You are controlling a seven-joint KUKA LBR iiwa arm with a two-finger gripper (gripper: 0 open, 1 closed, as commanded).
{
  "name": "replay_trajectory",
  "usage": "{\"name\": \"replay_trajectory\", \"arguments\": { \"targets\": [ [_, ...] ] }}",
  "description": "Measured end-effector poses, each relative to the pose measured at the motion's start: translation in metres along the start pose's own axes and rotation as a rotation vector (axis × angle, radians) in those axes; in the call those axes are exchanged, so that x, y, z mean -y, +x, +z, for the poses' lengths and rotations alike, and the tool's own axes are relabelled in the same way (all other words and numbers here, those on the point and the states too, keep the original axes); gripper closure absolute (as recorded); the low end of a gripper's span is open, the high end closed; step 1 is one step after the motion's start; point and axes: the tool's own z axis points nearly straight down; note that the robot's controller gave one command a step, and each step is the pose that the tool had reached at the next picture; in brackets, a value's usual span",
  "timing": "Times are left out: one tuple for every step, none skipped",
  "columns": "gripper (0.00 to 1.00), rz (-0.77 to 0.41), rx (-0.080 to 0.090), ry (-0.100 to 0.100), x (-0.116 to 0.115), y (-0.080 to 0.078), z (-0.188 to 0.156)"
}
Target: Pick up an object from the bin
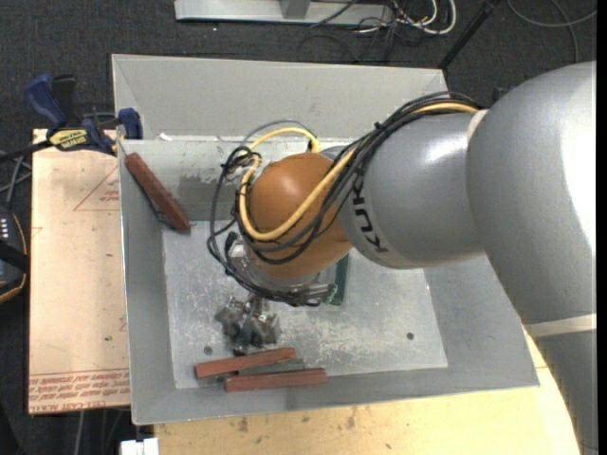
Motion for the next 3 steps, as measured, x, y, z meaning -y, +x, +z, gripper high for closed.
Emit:
{"name": "replay_trajectory", "arguments": {
  "targets": [
    [1.0,0.001,-0.004,-0.004,-0.001,0.001,-0.02],
    [1.0,0.001,0.001,0.001,0.0,-0.001,-0.038],
    [1.0,0.002,0.003,0.004,0.0,-0.001,-0.05]
  ]
}}
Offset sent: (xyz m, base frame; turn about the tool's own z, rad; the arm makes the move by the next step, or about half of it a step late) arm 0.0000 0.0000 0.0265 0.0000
